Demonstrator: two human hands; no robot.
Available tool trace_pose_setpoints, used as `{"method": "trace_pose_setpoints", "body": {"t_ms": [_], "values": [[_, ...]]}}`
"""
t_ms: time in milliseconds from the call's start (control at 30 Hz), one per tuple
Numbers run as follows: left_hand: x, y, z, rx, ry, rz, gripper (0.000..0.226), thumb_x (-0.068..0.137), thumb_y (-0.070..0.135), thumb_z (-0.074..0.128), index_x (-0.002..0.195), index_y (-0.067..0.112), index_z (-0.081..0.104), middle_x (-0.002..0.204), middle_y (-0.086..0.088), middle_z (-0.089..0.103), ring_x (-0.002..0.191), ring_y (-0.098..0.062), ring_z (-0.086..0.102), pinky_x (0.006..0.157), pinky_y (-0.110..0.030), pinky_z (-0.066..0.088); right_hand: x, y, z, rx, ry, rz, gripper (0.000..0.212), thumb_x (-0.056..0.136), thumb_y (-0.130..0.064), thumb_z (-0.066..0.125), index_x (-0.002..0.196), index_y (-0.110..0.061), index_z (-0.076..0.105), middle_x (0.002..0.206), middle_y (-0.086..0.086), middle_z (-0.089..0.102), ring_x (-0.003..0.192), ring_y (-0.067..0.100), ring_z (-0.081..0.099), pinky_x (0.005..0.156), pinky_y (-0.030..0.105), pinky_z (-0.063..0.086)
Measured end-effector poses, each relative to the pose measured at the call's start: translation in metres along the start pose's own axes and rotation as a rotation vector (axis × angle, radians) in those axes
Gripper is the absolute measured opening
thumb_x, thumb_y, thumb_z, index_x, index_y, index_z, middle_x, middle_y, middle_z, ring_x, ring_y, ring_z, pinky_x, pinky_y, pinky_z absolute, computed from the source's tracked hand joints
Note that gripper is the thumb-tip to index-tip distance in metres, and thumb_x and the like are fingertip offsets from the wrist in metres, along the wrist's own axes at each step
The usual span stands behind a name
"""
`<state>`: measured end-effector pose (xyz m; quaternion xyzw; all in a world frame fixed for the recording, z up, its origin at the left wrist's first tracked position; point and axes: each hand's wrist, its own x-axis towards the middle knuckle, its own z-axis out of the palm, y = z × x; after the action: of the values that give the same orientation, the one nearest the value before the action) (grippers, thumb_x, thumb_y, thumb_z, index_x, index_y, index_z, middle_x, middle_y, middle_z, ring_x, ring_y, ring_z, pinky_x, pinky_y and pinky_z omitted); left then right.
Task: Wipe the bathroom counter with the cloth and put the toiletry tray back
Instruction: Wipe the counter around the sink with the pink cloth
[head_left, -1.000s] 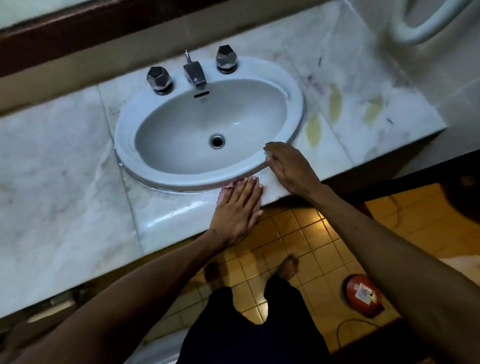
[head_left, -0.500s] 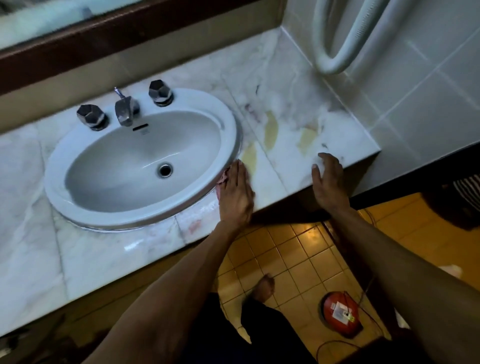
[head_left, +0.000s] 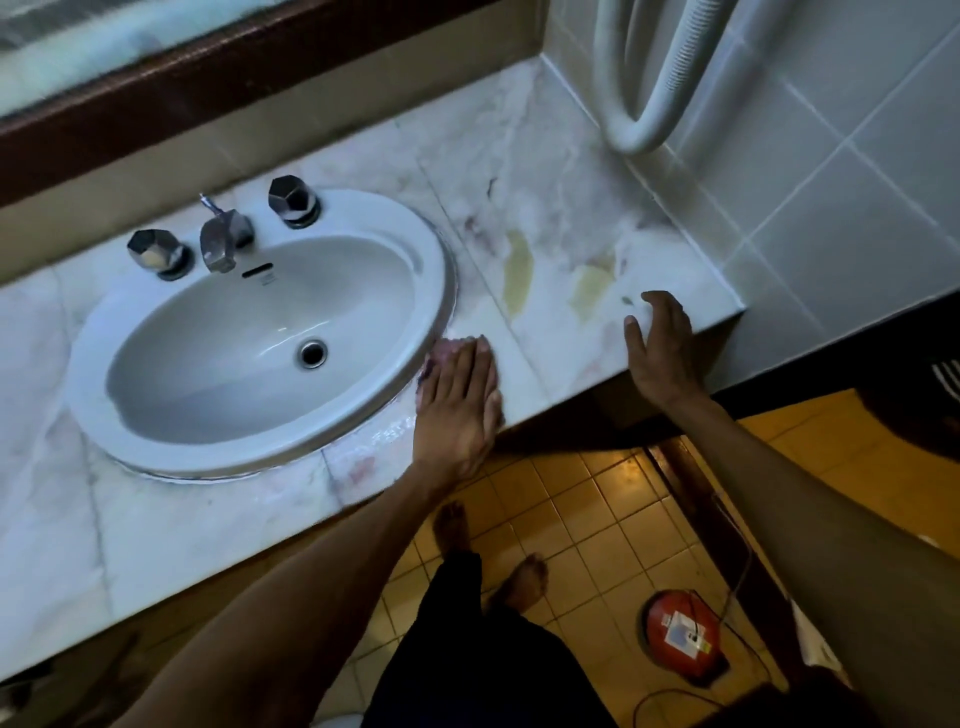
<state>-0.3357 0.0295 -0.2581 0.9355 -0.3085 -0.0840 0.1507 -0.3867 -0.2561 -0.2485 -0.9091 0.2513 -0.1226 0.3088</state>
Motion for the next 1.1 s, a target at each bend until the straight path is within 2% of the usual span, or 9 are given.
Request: {"method": "trace_pose_setpoints", "body": {"t_ms": [100,200,367,467,633,733,867,967,1100], "values": [[-0.031,0.0,0.002,0.063,-0.018,0.01,0.064,0.108,0.04,0.024,0.162,0.021,-0.004,0.171,0.001,-0.004,0.158,-0.017,-0.007,0.127,-0.044,0.006,0.006,0.005,0.006,-0.11,0.02,-0.007,0.043,0.096,-0.031,0.045,0.127,-0.002,0.05,0.131,0.019,0.052,0.119,0.039,0.049,0.097,0.046,0.041],[-0.017,0.003,0.002,0.028,0.01,-0.005,0.06,0.109,0.038,0.022,0.163,0.022,0.0,0.171,0.002,0.0,0.158,-0.016,-0.003,0.128,-0.04,0.003,0.009,0.008,0.011,-0.173,0.031,-0.002,0.042,0.095,-0.033,0.046,0.127,-0.005,0.05,0.133,0.016,0.052,0.121,0.037,0.048,0.094,0.049,0.042],[0.061,0.001,-0.001,-0.134,0.032,-0.015,0.057,0.106,0.025,0.024,0.158,0.003,0.025,0.166,-0.014,0.024,0.156,-0.031,0.015,0.126,-0.049,0.016,0.015,0.016,0.015,-0.197,0.041,-0.016,0.039,0.097,-0.029,0.049,0.128,-0.006,0.049,0.138,0.014,0.05,0.125,0.034,0.046,0.096,0.048,0.04],[0.11,0.007,-0.006,-0.188,0.06,0.032,0.062,0.102,0.027,0.02,0.152,-0.008,0.033,0.16,-0.026,0.032,0.151,-0.042,0.026,0.125,-0.053,0.016,0.029,0.015,0.014,-0.187,0.047,-0.003,0.039,0.099,-0.029,0.049,0.131,-0.006,0.05,0.141,0.013,0.049,0.129,0.033,0.045,0.1,0.047,0.038],[0.182,0.01,-0.014,-0.221,0.07,-0.075,0.076,0.097,0.04,0.004,0.156,-0.001,0.029,0.164,-0.019,0.028,0.154,-0.032,0.022,0.124,-0.043,0.007,0.053,0.02,0.012,-0.147,0.003,0.048,0.046,0.1,-0.028,0.046,0.141,-0.007,0.043,0.153,0.013,0.039,0.141,0.03,0.035,0.113,0.045,0.03],[0.206,0.006,-0.012,-0.093,0.055,0.0,0.07,0.099,0.038,0.007,0.156,0.005,0.032,0.164,-0.013,0.03,0.154,-0.028,0.024,0.123,-0.043,0.001,0.064,0.023,0.011,-0.177,-0.019,0.046,0.05,0.101,-0.029,0.042,0.145,-0.005,0.039,0.158,0.015,0.031,0.146,0.03,0.028,0.119,0.045,0.023],[0.202,0.01,0.002,0.023,0.035,0.116,0.059,0.107,0.036,0.018,0.161,0.013,0.021,0.168,-0.008,0.021,0.156,-0.024,0.018,0.125,-0.044,0.002,0.075,0.03,0.013,-0.259,-0.078,0.027,0.052,0.103,-0.029,0.04,0.149,-0.007,0.032,0.162,0.015,0.02,0.15,0.028,0.02,0.124,0.045,0.012],[0.149,0.019,0.005,0.013,-0.035,0.272,0.059,0.109,0.037,0.024,0.162,0.016,0.012,0.171,-0.002,0.011,0.158,-0.019,0.007,0.126,-0.039,-0.004,0.078,0.029,0.016,-0.273,-0.074,0.034,0.053,0.103,-0.032,0.036,0.15,-0.007,0.032,0.163,0.015,0.019,0.15,0.028,0.02,0.124,0.045,0.01],[0.112,0.008,0.001,0.077,-0.152,0.401,0.06,0.109,0.042,0.016,0.163,0.02,0.002,0.171,0.001,0.001,0.158,-0.017,-0.002,0.127,-0.048,0.003,0.075,0.027,0.017,-0.302,-0.032,0.029,0.052,0.102,-0.033,0.035,0.149,-0.01,0.033,0.162,0.013,0.023,0.149,0.026,0.022,0.123,0.046,0.014]]}}
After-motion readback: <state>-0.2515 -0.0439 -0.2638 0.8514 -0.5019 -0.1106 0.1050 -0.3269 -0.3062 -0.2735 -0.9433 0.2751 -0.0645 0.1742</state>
